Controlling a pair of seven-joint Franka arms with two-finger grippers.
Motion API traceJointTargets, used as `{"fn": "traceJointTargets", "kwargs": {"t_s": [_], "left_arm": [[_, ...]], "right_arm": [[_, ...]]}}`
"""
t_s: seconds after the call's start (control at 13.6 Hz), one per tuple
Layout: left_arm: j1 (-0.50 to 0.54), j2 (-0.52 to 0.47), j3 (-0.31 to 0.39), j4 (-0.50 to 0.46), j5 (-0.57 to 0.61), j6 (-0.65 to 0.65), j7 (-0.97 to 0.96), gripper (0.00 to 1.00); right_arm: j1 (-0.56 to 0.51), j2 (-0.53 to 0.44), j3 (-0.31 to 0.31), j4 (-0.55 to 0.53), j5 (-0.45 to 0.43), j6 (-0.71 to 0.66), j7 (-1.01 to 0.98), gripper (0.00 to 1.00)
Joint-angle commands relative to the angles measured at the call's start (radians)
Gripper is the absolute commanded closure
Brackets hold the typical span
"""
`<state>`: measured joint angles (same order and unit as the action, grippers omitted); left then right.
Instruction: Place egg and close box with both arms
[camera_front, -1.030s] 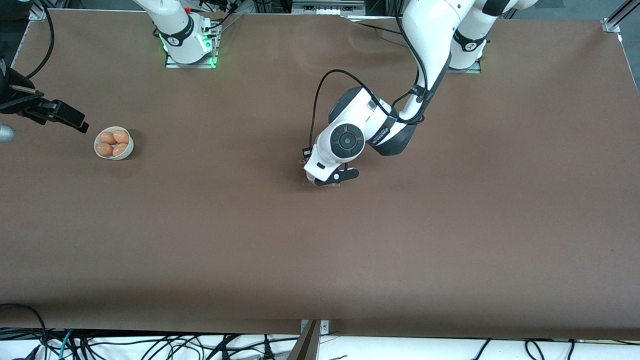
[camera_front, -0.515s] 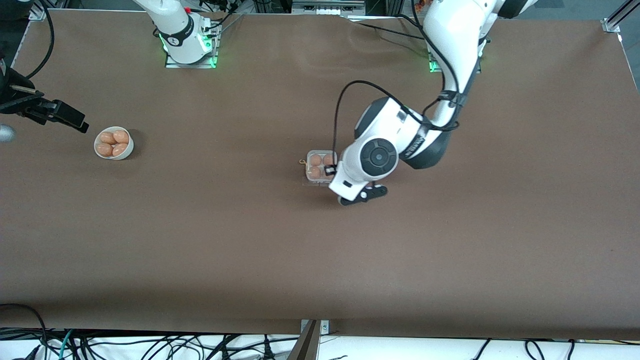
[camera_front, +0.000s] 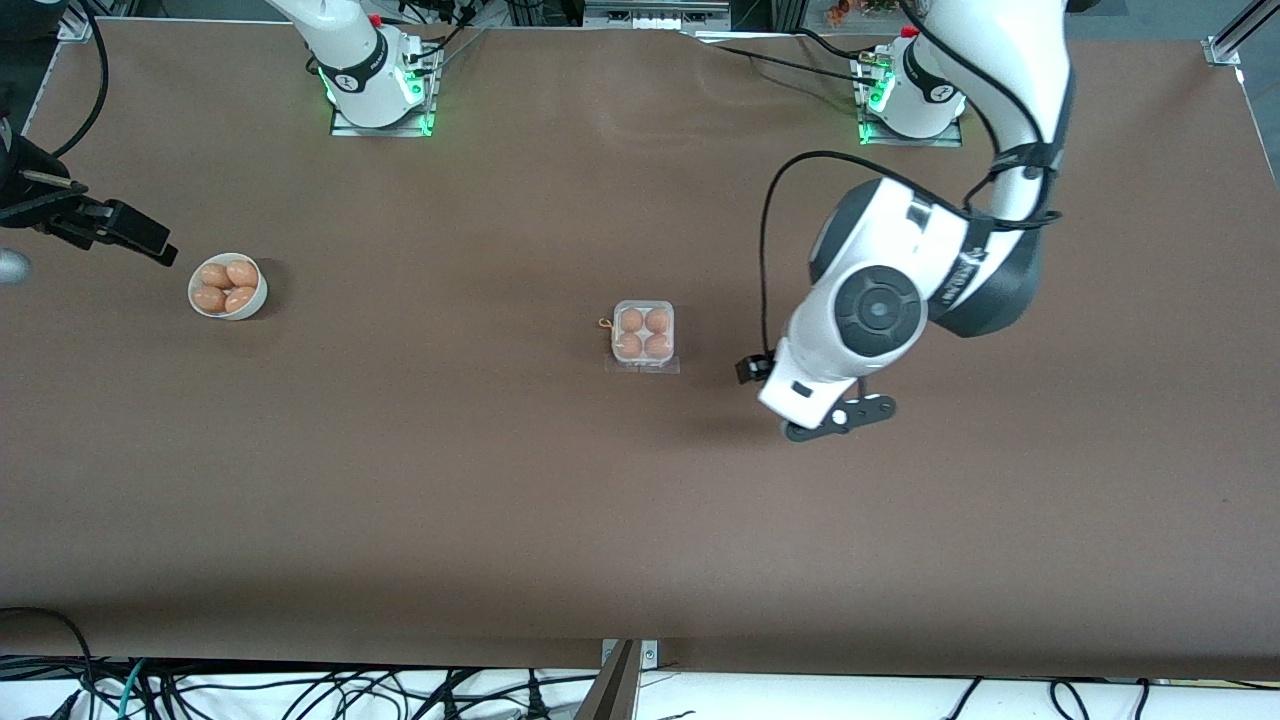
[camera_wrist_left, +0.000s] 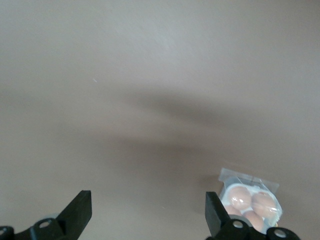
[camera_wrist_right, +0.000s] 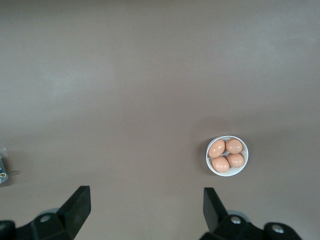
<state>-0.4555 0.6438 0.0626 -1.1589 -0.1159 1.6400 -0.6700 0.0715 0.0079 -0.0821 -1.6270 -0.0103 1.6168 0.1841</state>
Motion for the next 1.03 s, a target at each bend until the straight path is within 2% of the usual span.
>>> {"fn": "traceJointTargets", "kwargs": {"t_s": [0.0,0.07,0.29,0.51,0.96], "left_arm": [[0.046,-0.009,0.000,0.039,0.063,-0.031,0.084,0.00],[0.070,-0.012,-0.003,0.042,0.088,-0.046,0.110,0.00],[0.184,-0.120,-0.012,0.036,0.091,-0.068,0.246,0.00],[0.250,-0.209,-0.007,0.022,0.099,-0.143,0.400,0.00],[0.351,-0.423,-0.004,-0.177,0.116,-0.146,0.565,0.00]], "right_arm": [[-0.003,0.006,-0.001,0.019,0.015,-0.005,-0.005,0.00],[-0.001,0.006,-0.001,0.018,0.015,-0.005,-0.005,0.00],[-0.002,0.006,0.001,0.018,0.015,-0.005,-0.005,0.00],[-0.003,0.006,0.001,0.018,0.015,-0.005,-0.005,0.00],[-0.003,0.009,-0.001,0.019,0.015,-0.005,-0.005,0.00]]}}
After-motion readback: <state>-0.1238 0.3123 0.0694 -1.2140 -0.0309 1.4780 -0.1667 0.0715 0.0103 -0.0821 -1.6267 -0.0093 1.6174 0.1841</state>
